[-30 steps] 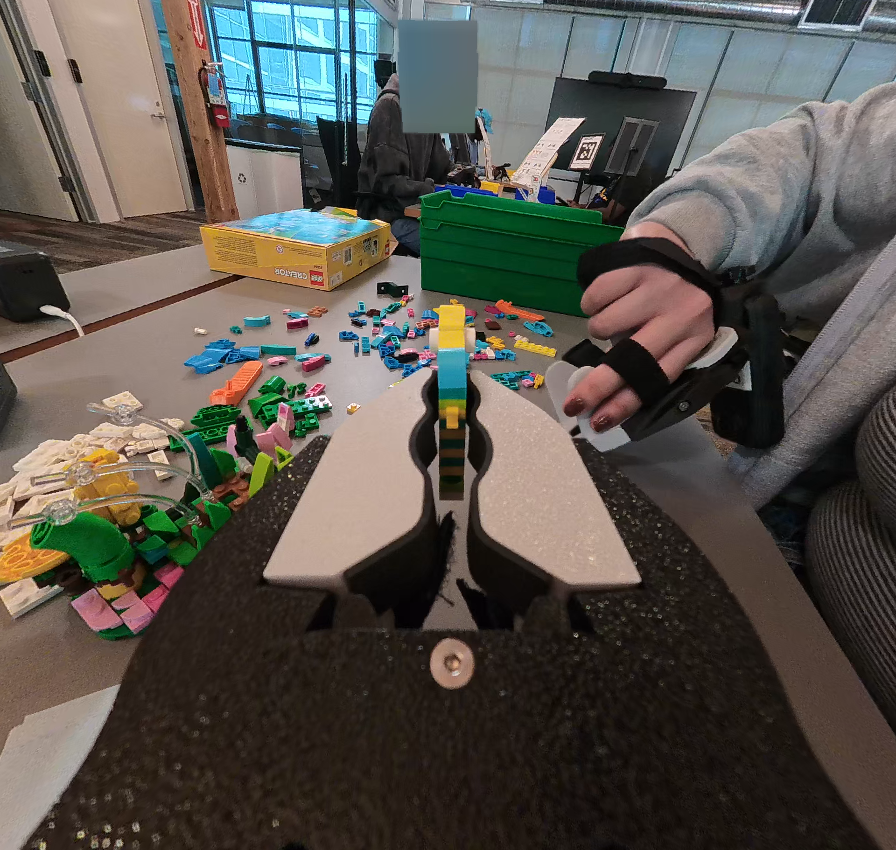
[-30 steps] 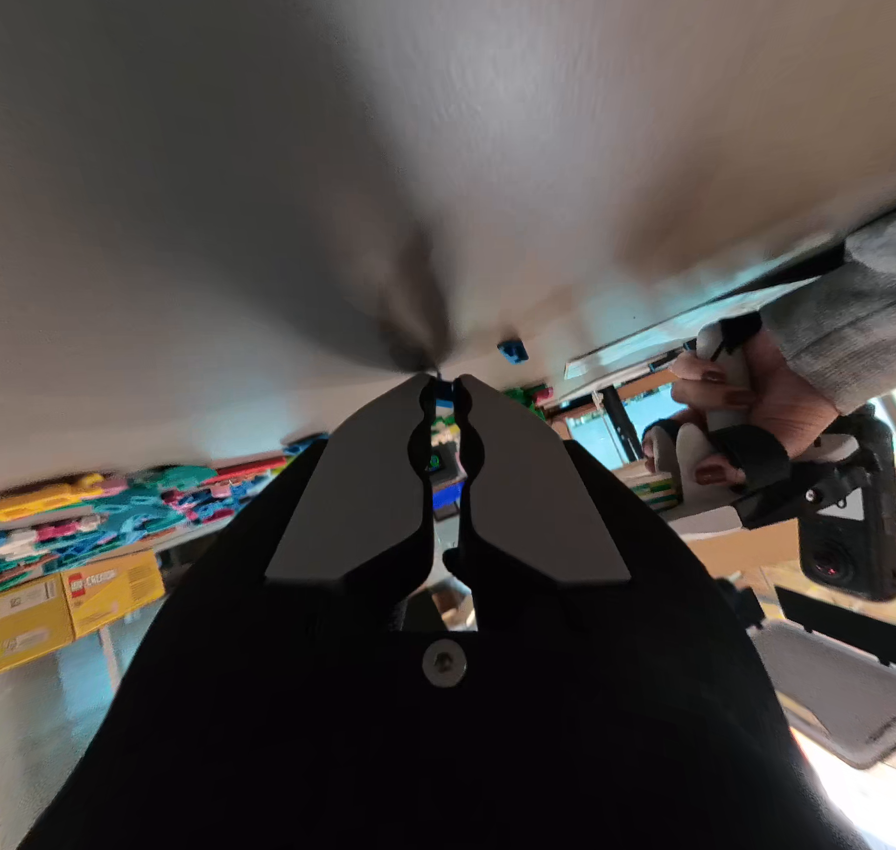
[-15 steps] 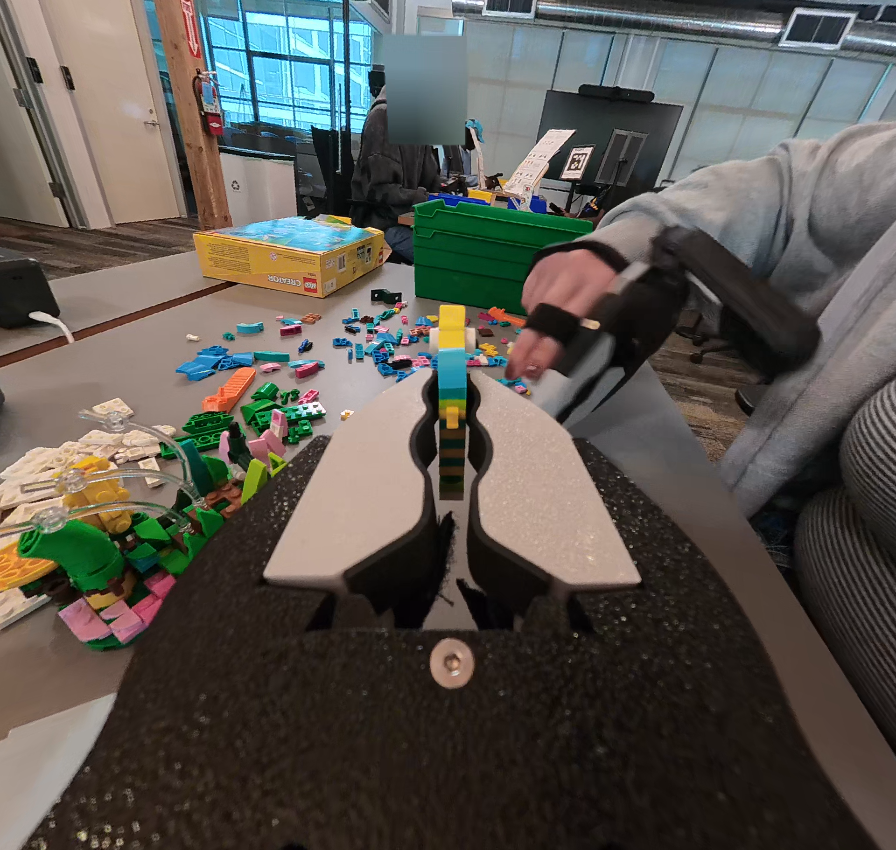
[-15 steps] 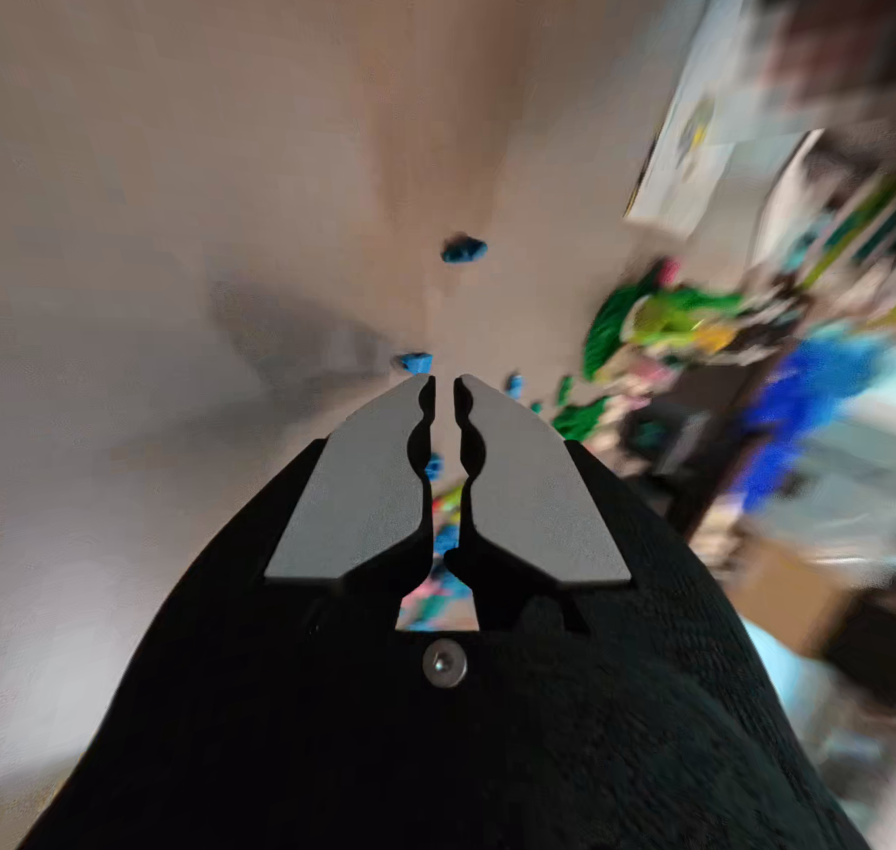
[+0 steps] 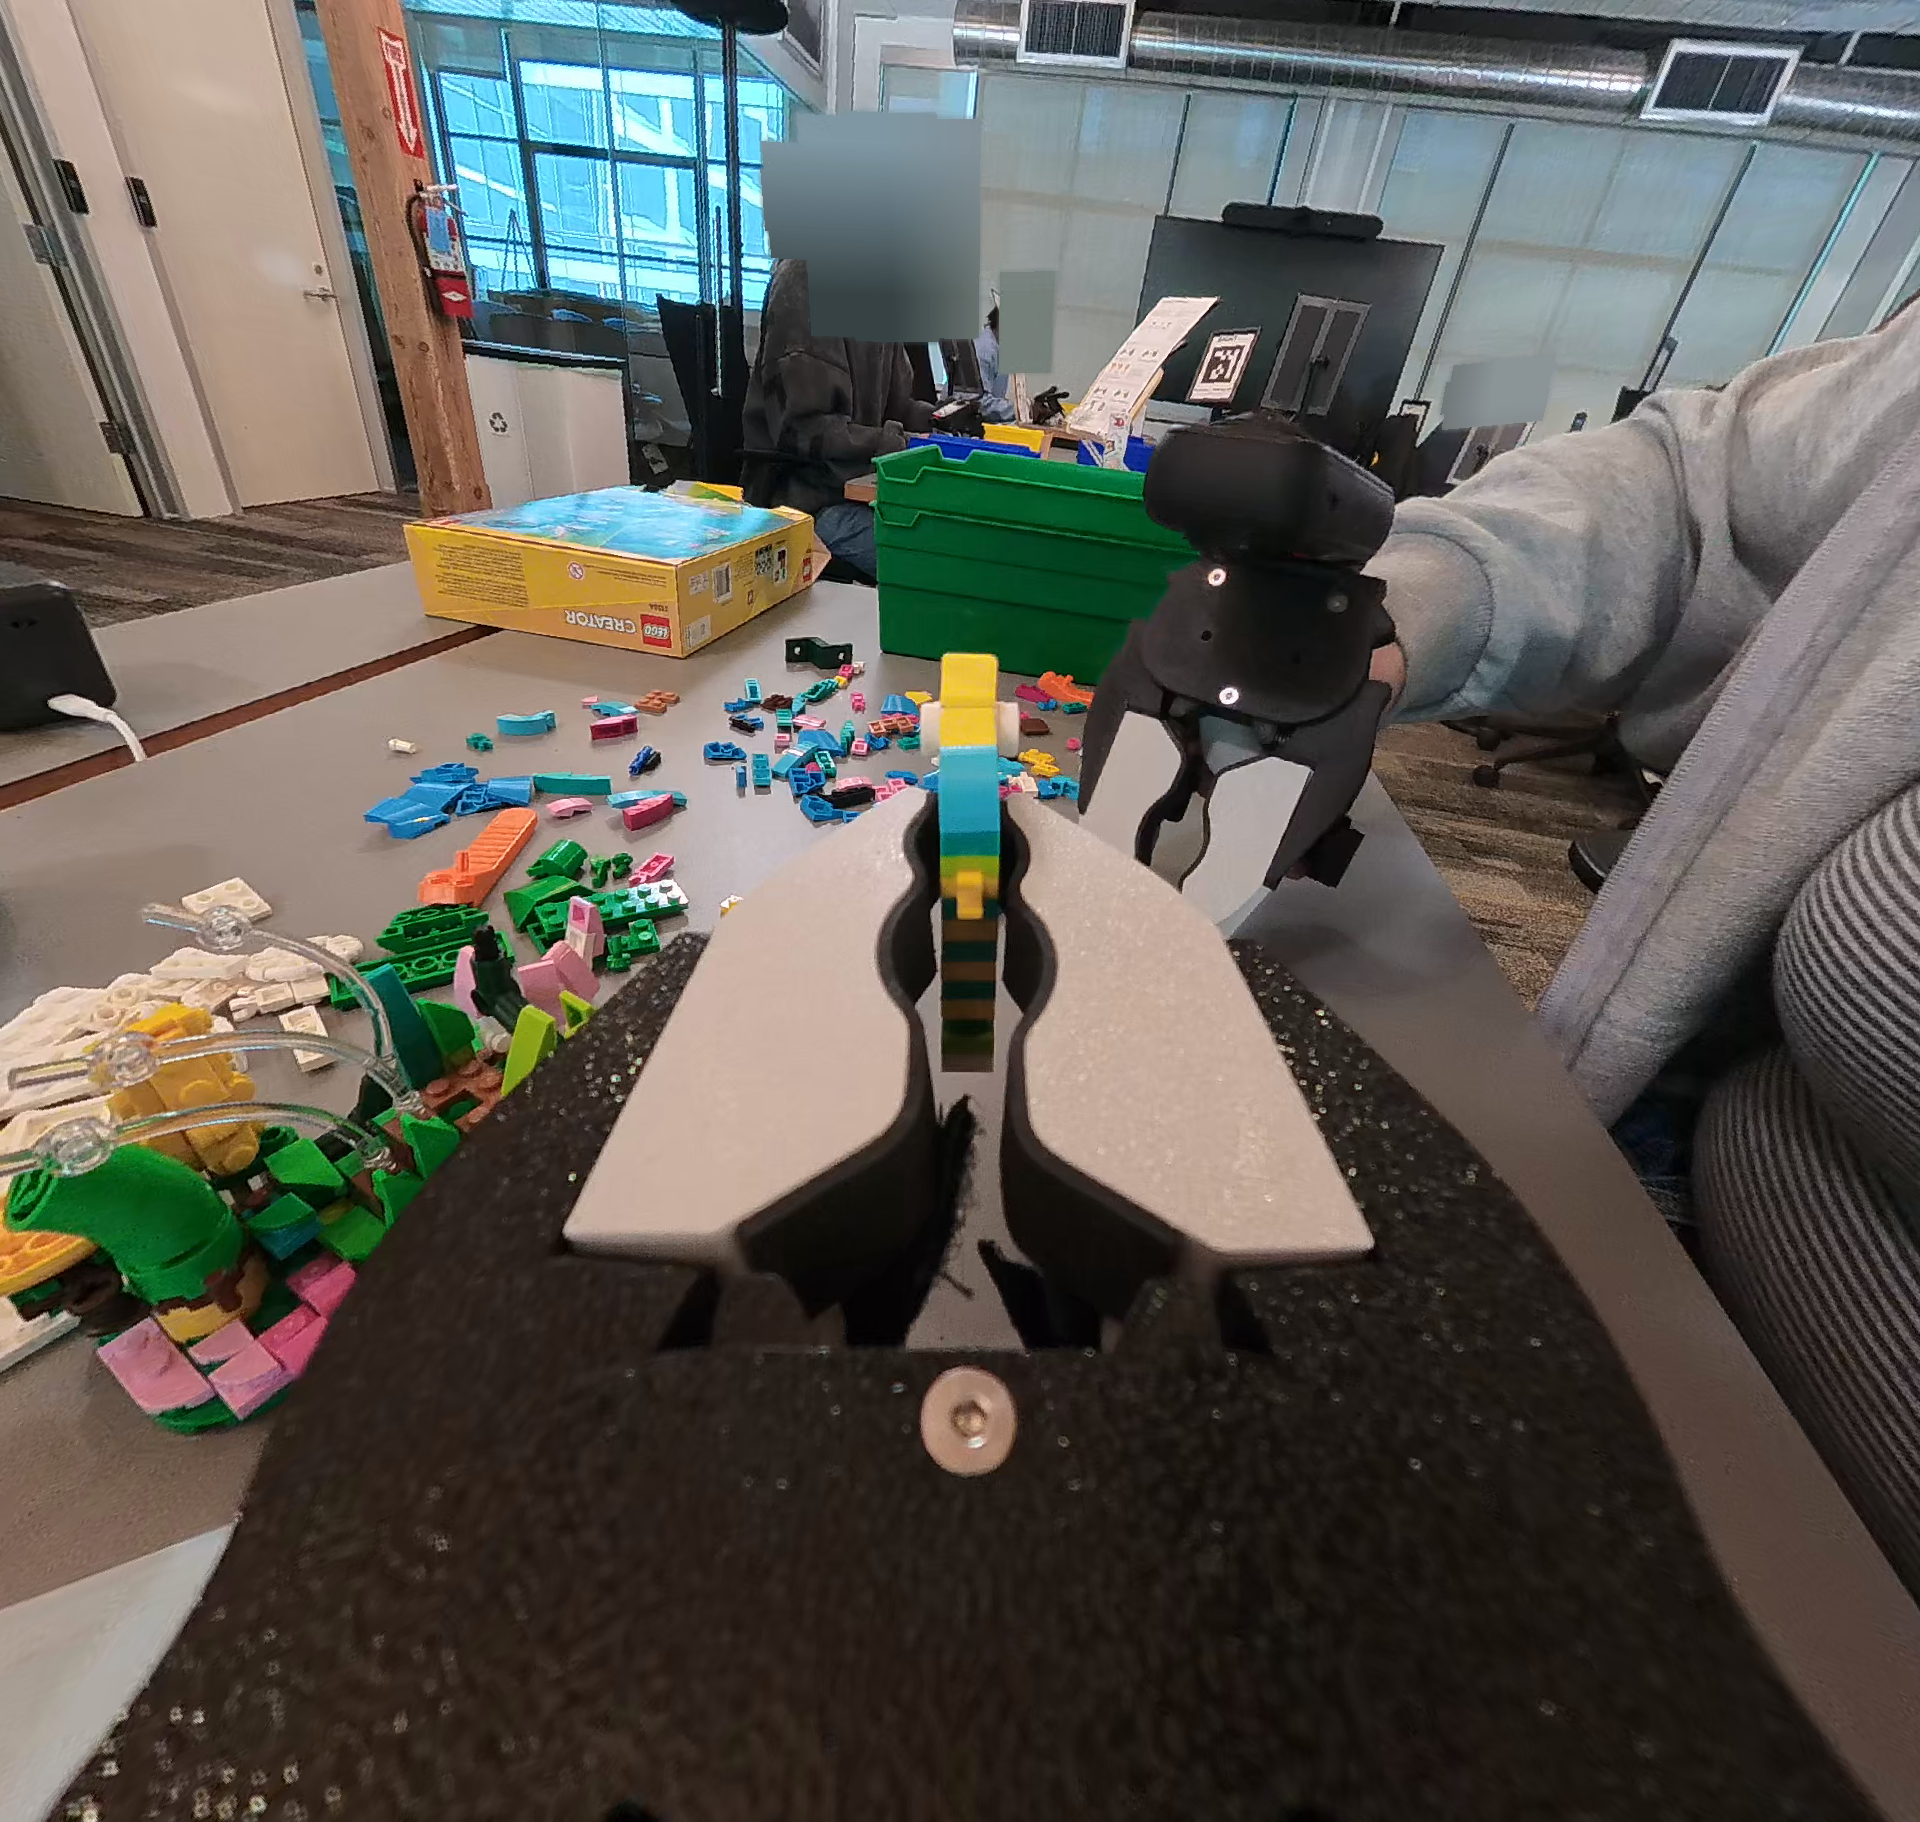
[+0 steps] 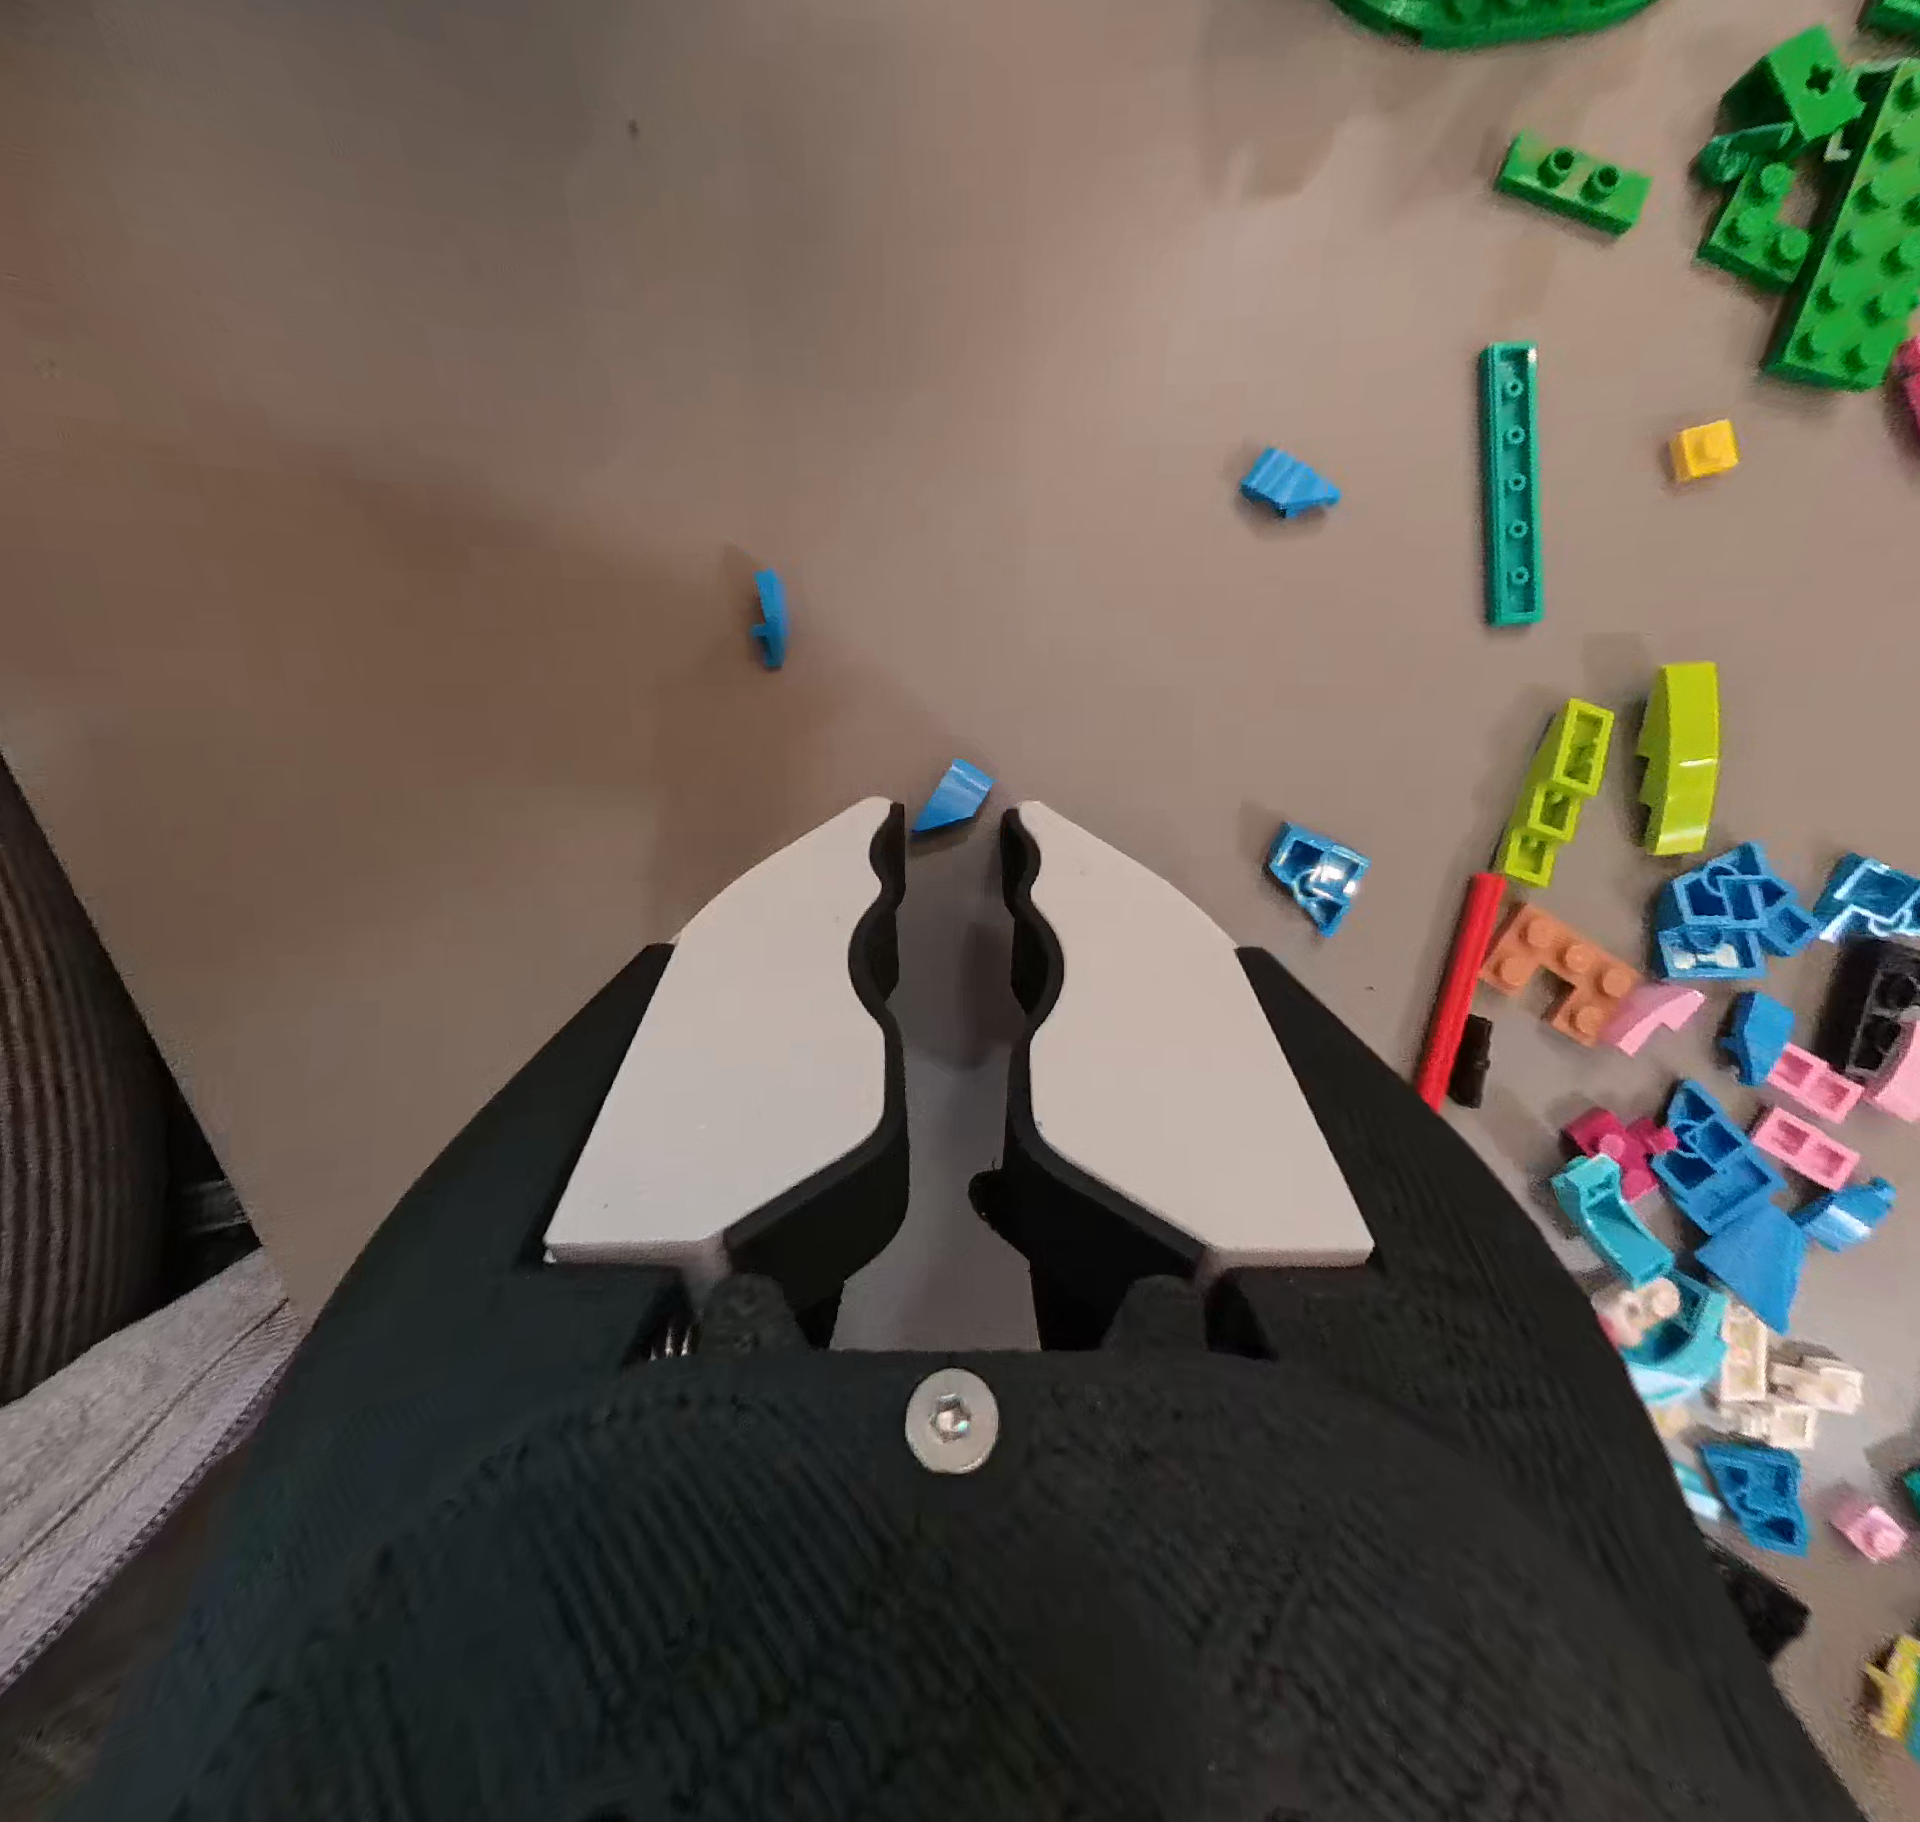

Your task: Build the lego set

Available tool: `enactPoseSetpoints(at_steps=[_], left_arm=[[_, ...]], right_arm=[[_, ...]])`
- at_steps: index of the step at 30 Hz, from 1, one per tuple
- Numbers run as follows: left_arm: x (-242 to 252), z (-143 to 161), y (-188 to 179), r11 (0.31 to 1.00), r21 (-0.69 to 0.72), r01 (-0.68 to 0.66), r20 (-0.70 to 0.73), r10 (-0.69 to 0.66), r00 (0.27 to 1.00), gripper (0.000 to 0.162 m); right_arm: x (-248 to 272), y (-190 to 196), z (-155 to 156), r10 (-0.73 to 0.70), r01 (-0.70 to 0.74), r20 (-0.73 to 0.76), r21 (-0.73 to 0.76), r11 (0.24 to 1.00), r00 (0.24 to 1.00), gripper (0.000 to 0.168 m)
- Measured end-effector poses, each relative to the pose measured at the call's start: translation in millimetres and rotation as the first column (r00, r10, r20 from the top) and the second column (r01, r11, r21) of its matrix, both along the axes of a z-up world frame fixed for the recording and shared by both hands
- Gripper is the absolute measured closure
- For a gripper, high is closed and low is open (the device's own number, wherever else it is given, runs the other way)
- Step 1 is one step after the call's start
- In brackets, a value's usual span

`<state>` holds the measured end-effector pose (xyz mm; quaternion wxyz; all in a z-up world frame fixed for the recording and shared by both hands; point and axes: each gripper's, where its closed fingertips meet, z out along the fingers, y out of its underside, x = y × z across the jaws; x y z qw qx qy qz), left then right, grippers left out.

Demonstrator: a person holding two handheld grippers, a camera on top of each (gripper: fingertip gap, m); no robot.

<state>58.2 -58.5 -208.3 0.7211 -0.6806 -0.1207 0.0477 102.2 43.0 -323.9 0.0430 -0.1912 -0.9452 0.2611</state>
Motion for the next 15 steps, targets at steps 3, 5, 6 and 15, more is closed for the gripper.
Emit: enactPoseSetpoints(at_steps=[3, 5, 6, 15], left_arm=[[1, 0, 1, 1.000, -0.003, 0.004, 0.000, -0.004, 1.000, 0.154], [2, 0, 2, 1.000, -0.006, 0.004, -0.003, -0.004, 1.000, 0.154], [2, 1, 2, 1.000, -0.007, 0.004, -0.007, -0.004, 1.000, 0.154], [10, 21, 15, 0.994, 0.078, -0.075, -0.103, 0.083, 0.991, 0.154]], right_arm=[[-3, -1, 0, -0.007, 0.007, -0.018, -0.004, 1.000, 1.000, 0.154], [-3, -3, 0, -0.004, 0.003, -0.023, -0.015, 1.000, 1.000, 0.159], [-3, -3, 0, 0.001, -0.001, -0.028, -0.015, 1.000, 1.000, 0.161], [-10, -8, 2, 0.051, -0.055, -0.136, -0.025, 0.998, 0.989, 0.162]])
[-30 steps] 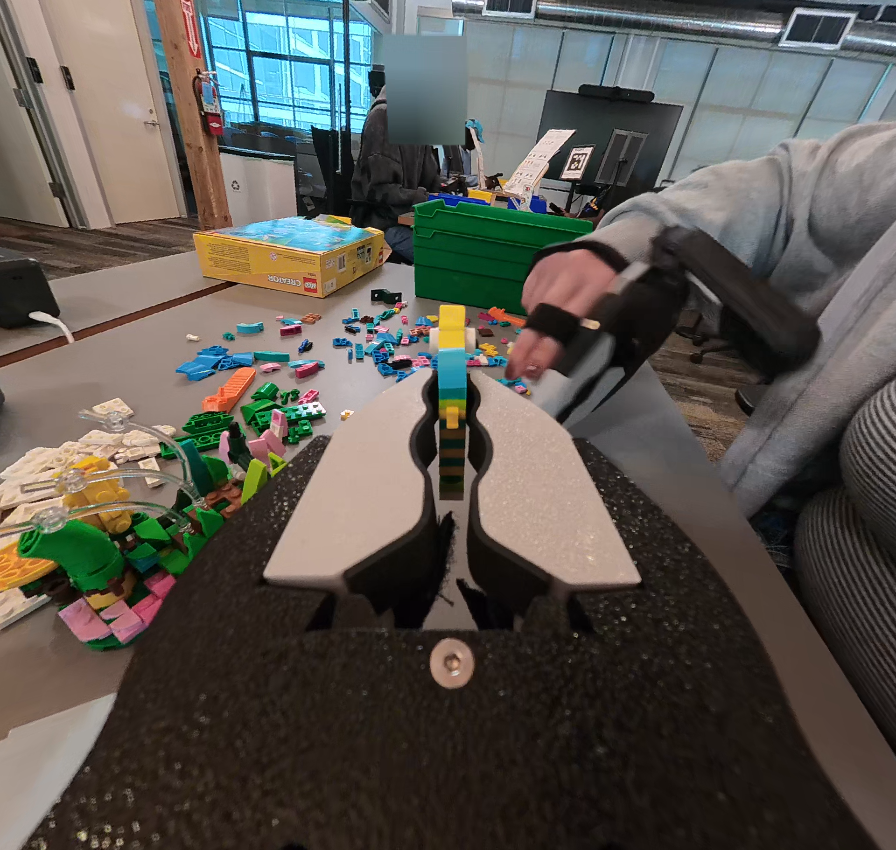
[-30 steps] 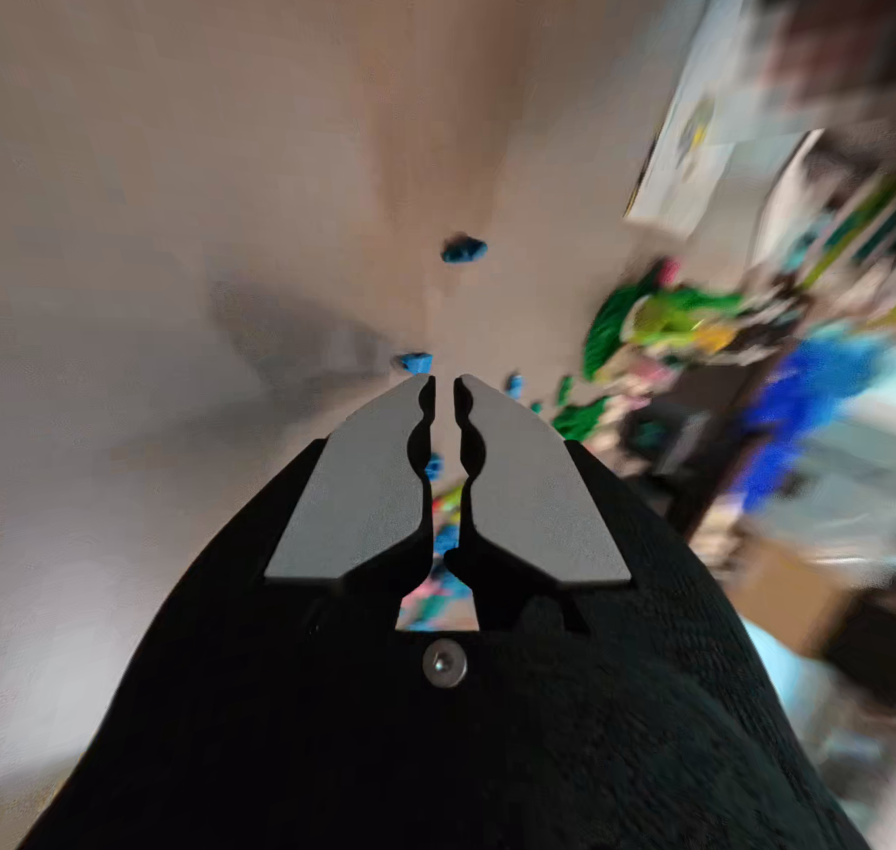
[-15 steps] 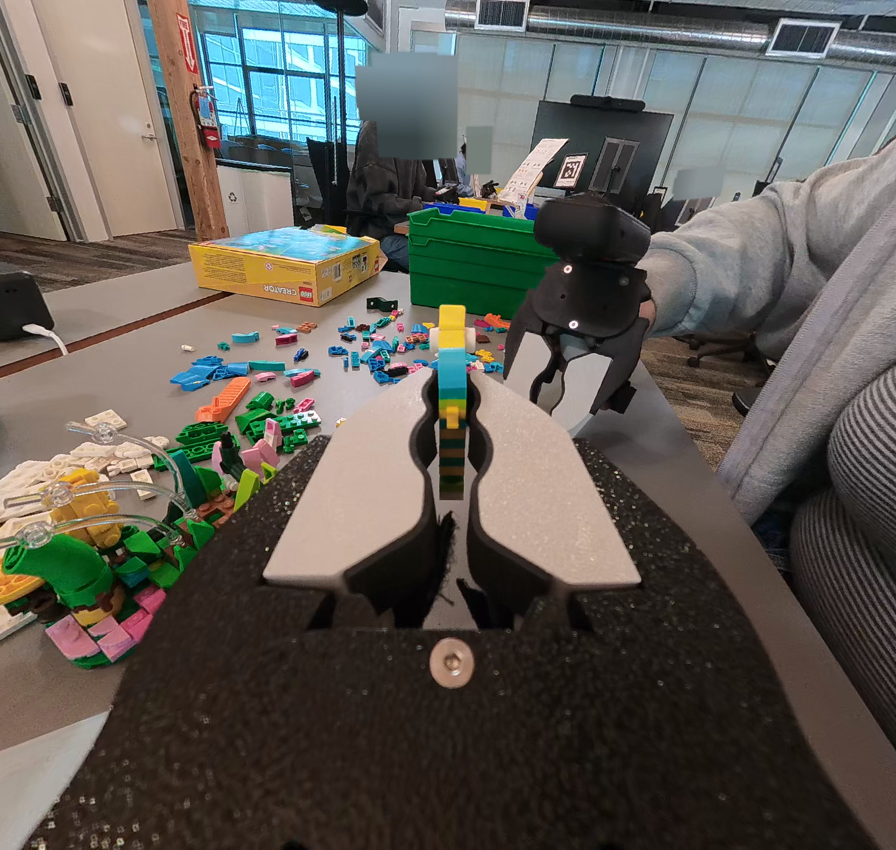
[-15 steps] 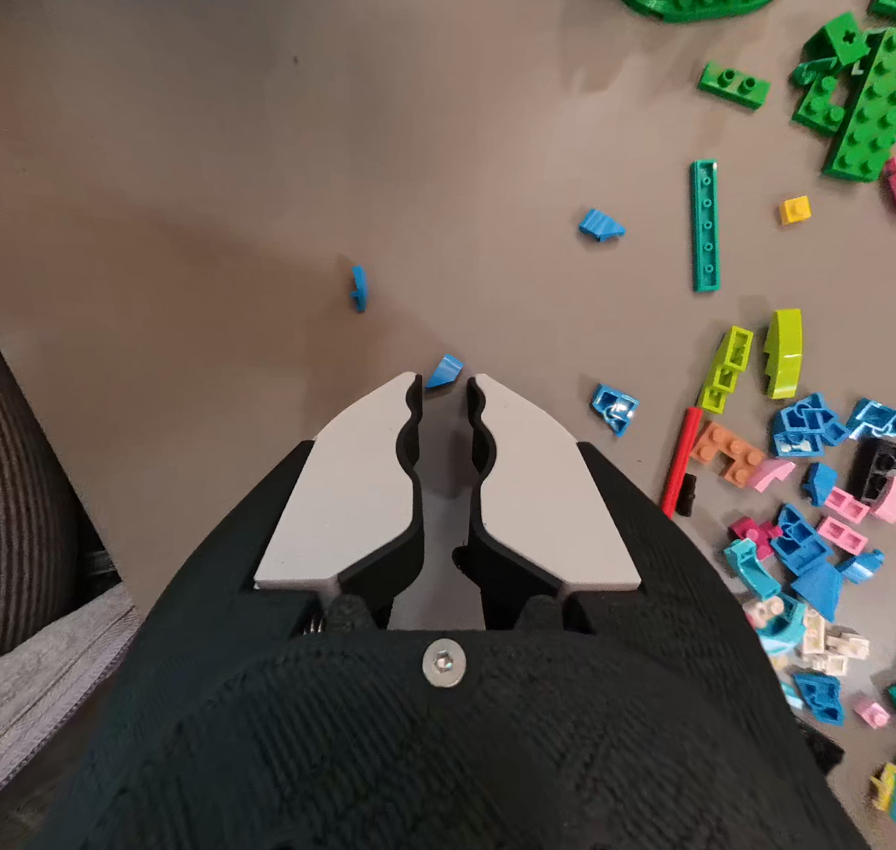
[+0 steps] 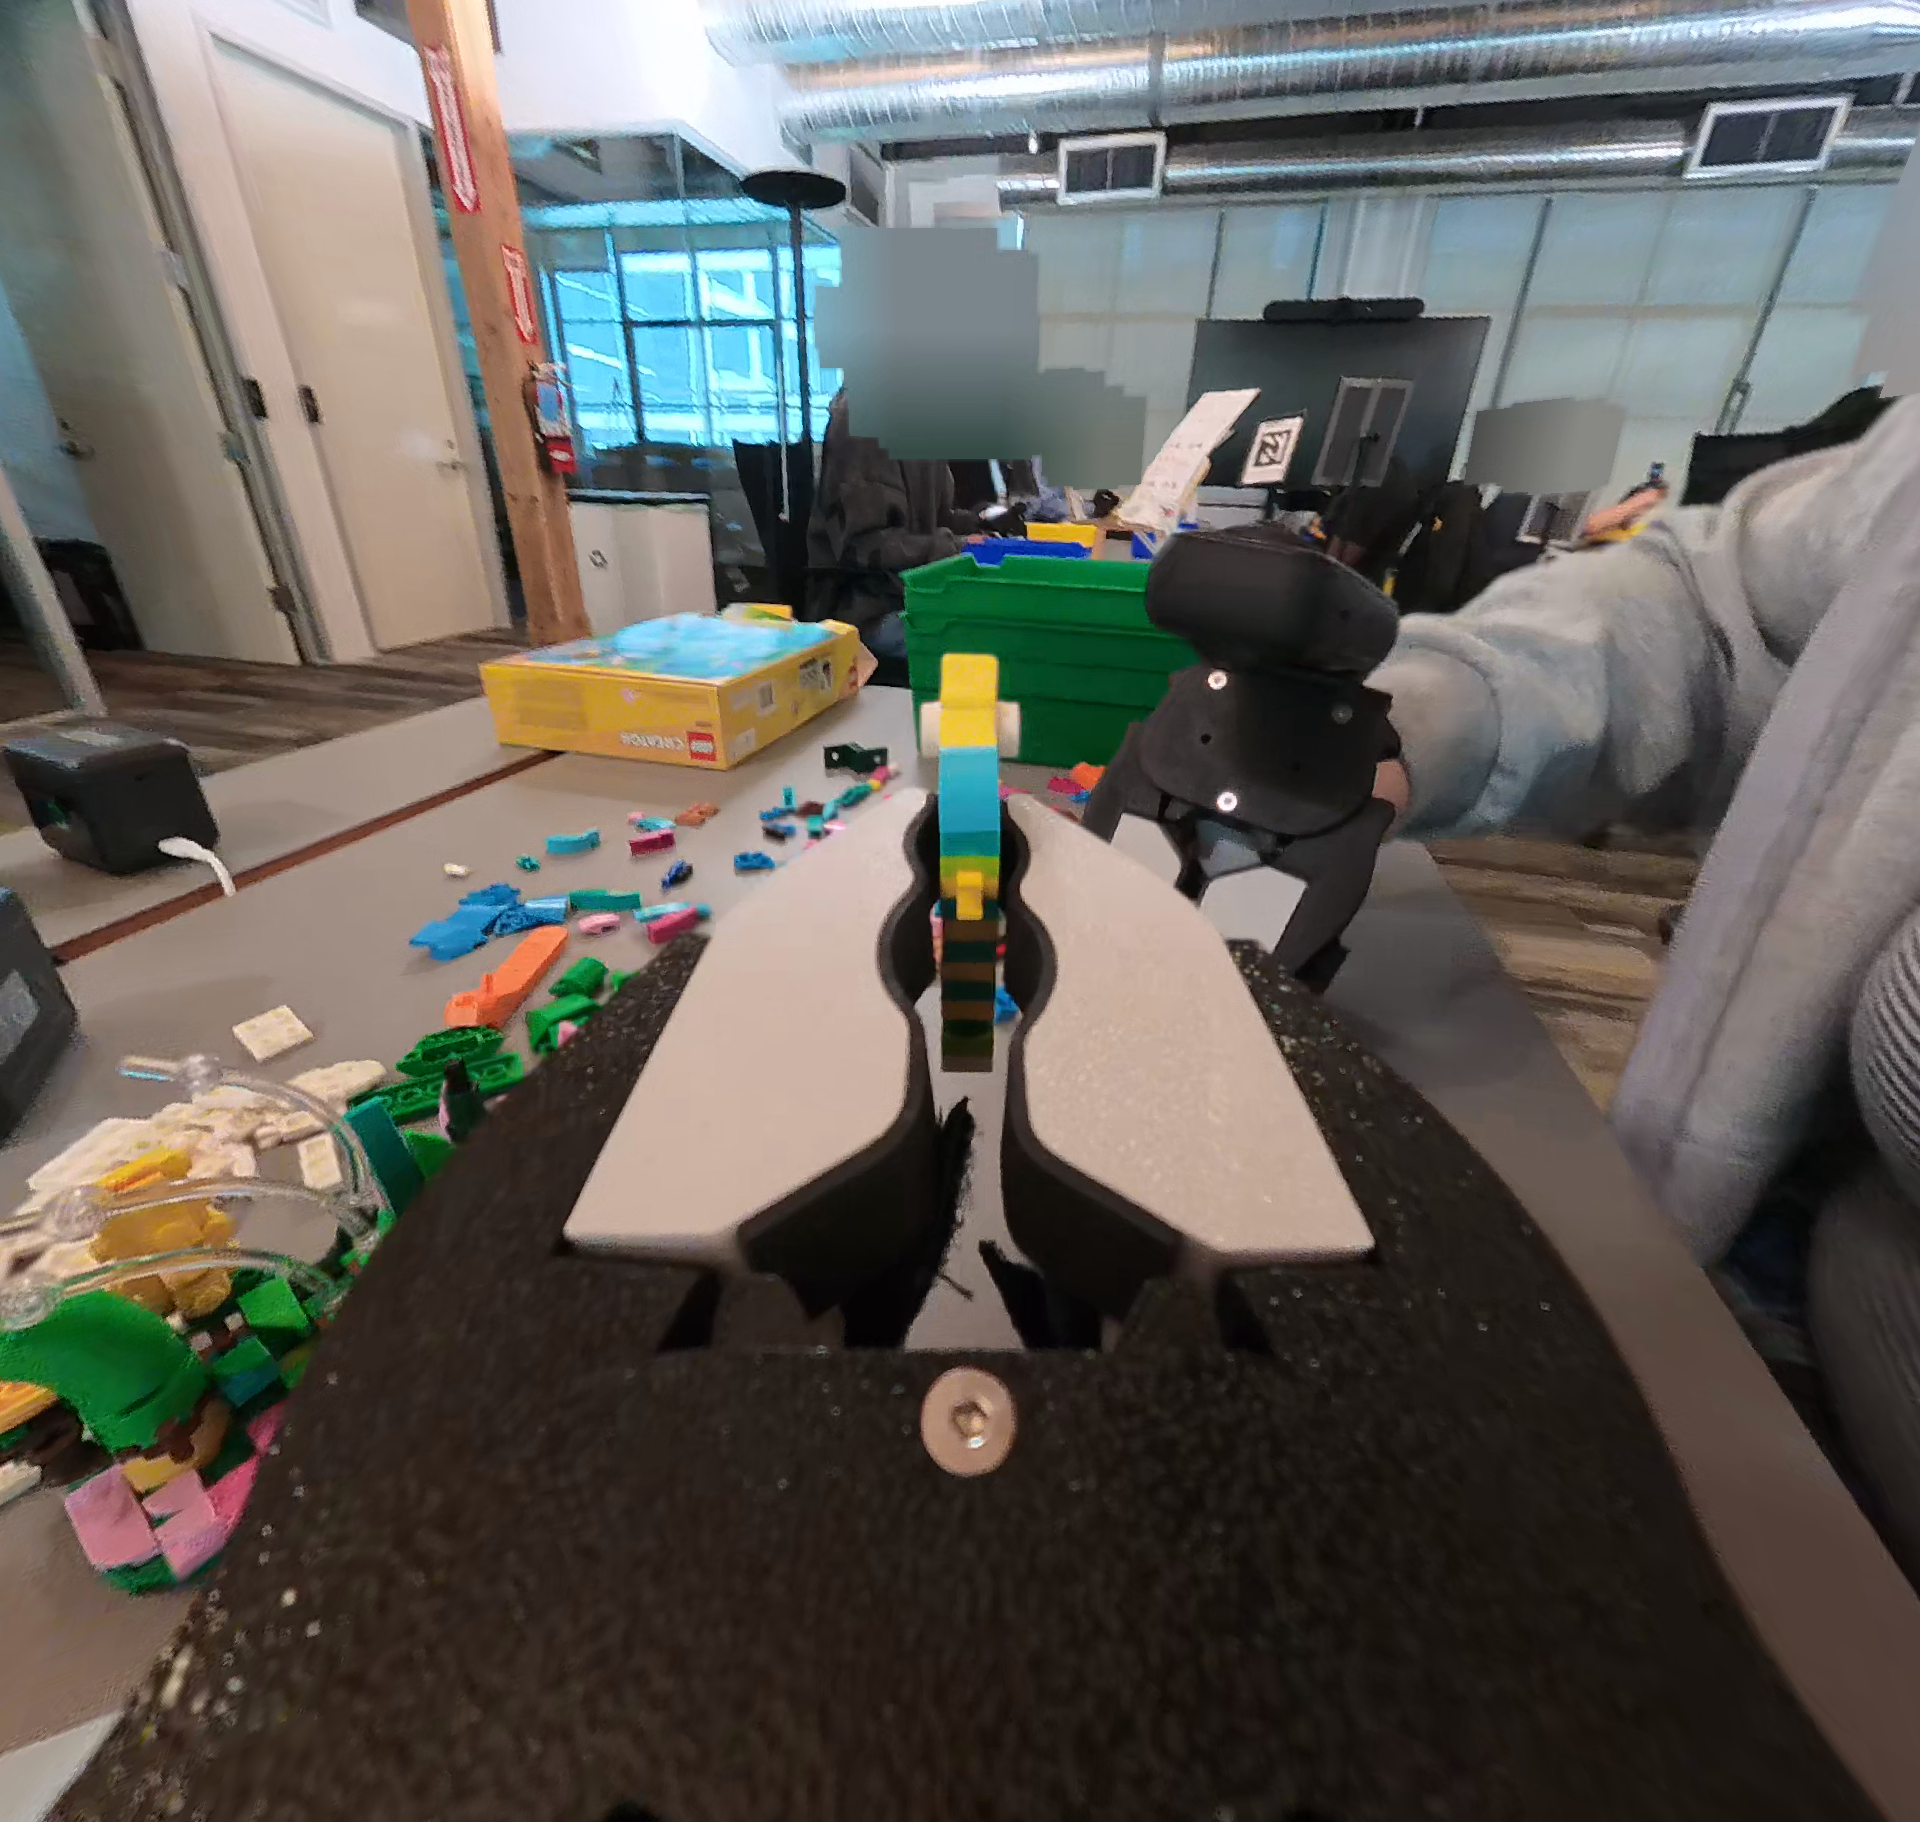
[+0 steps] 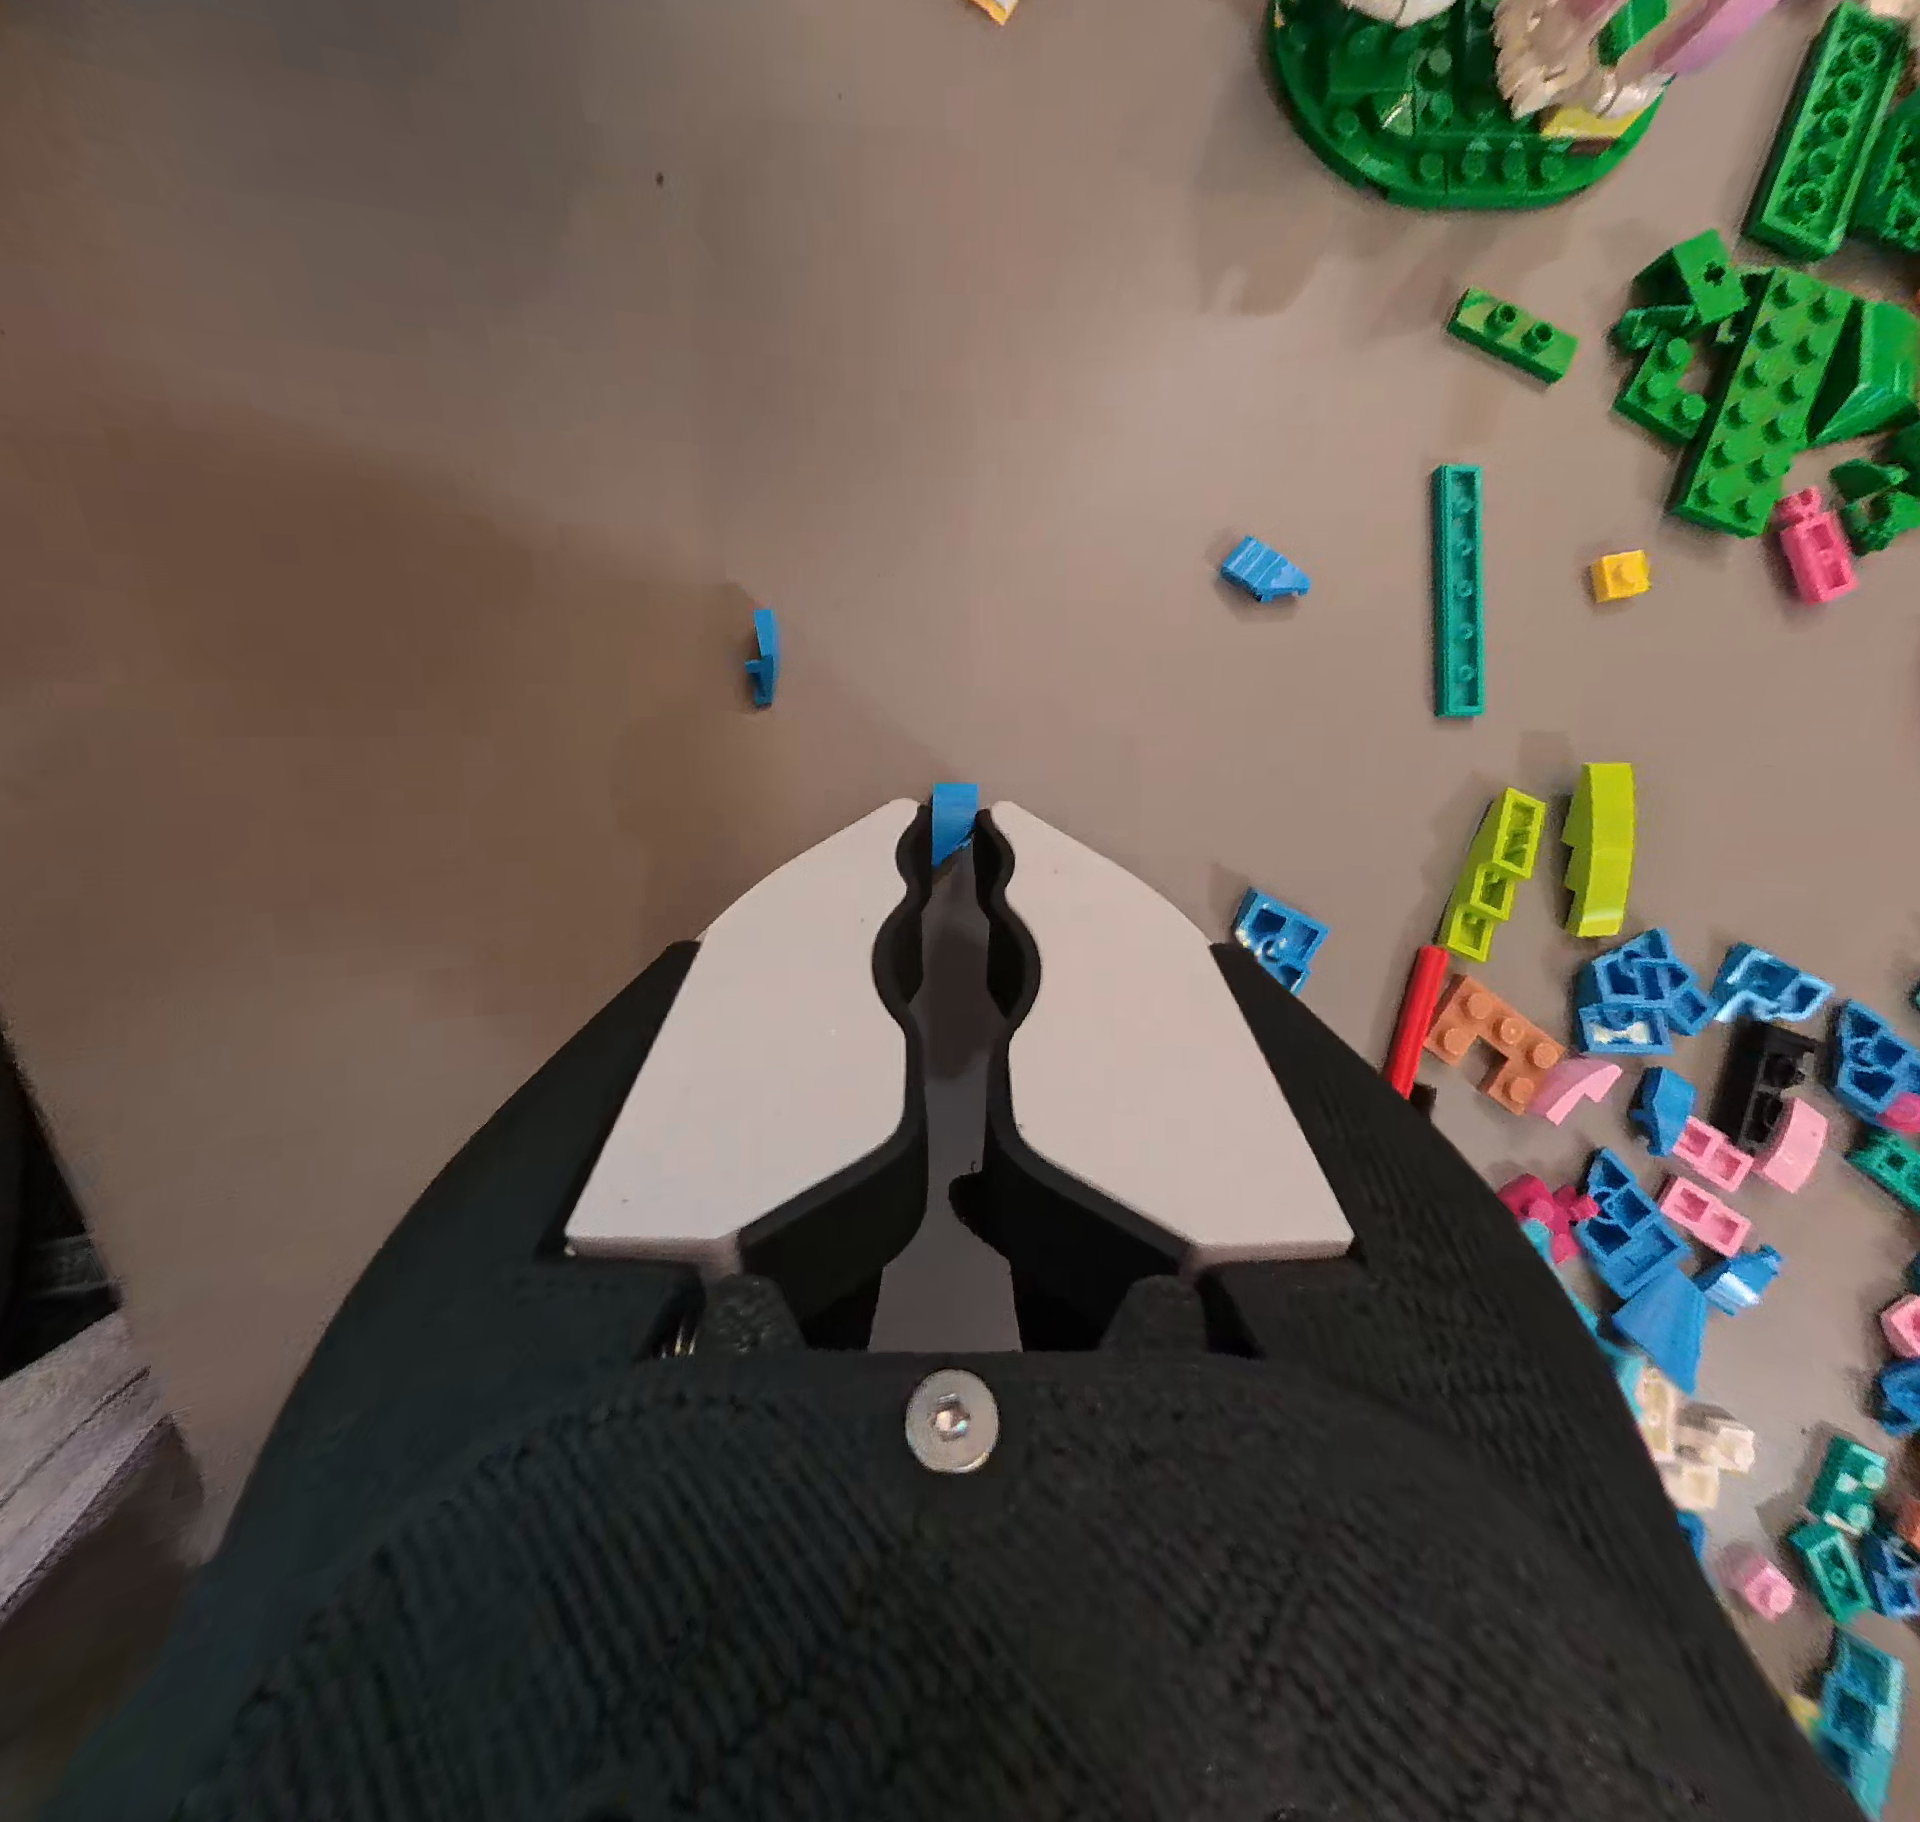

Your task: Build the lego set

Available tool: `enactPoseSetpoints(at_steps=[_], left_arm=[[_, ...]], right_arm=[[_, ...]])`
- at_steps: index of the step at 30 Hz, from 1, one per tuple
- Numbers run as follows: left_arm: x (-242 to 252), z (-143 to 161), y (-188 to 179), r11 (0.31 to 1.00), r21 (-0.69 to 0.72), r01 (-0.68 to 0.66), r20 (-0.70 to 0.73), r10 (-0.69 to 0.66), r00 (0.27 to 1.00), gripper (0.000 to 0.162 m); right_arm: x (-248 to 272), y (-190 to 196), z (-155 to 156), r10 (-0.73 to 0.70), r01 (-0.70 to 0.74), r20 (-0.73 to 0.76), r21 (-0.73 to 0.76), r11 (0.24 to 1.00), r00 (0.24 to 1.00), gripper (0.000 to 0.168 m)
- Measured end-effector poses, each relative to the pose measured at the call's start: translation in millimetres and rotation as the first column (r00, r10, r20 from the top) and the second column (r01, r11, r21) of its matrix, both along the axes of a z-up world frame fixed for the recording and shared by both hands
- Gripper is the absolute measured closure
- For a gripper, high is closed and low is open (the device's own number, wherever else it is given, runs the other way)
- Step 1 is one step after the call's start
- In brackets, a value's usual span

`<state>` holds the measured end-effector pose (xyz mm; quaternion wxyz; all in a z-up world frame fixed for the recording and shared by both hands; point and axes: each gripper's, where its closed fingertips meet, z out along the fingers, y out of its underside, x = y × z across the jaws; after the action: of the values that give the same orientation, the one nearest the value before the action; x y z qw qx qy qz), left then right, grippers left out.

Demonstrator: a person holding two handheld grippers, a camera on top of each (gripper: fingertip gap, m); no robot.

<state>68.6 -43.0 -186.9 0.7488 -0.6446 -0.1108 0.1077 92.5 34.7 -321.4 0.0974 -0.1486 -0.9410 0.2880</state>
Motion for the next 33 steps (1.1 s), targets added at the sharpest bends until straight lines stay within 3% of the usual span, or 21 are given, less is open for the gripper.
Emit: enactPoseSetpoints(at_steps=[4, 13, 15, 20, 33], left_arm=[[-4, 3, -1, 0.995, 0.001, -0.098, -0.064, 0.098, 0.993, 0.154], [-6, -11, 11, 0.962, -0.076, -0.264, -0.220, 0.242, 0.945, 0.154], [-5, -10, 11, 0.954, -0.088, -0.287, -0.262, 0.255, 0.931, 0.154], [-3, -9, 8, 0.944, -0.078, -0.320, -0.326, 0.279, 0.903, 0.154], [7, -29, 22, 0.940, -0.170, -0.295, -0.392, 0.210, 0.896, 0.154]], right_arm=[[-24, -22, 28, -0.087, 0.058, -0.131, -0.214, 0.975, 0.988, 0.162], [-88, -22, 90, -0.381, 0.136, -0.311, -0.593, 0.794, 0.871, 0.162], [-90, -12, 96, -0.435, 0.136, -0.345, -0.632, 0.763, 0.832, 0.162], [-89, -11, 103, -0.473, 0.170, -0.245, -0.717, 0.676, 0.847, 0.162], [-73, -24, 95, -0.397, 0.127, -0.221, -0.718, 0.684, 0.891, 0.162]])
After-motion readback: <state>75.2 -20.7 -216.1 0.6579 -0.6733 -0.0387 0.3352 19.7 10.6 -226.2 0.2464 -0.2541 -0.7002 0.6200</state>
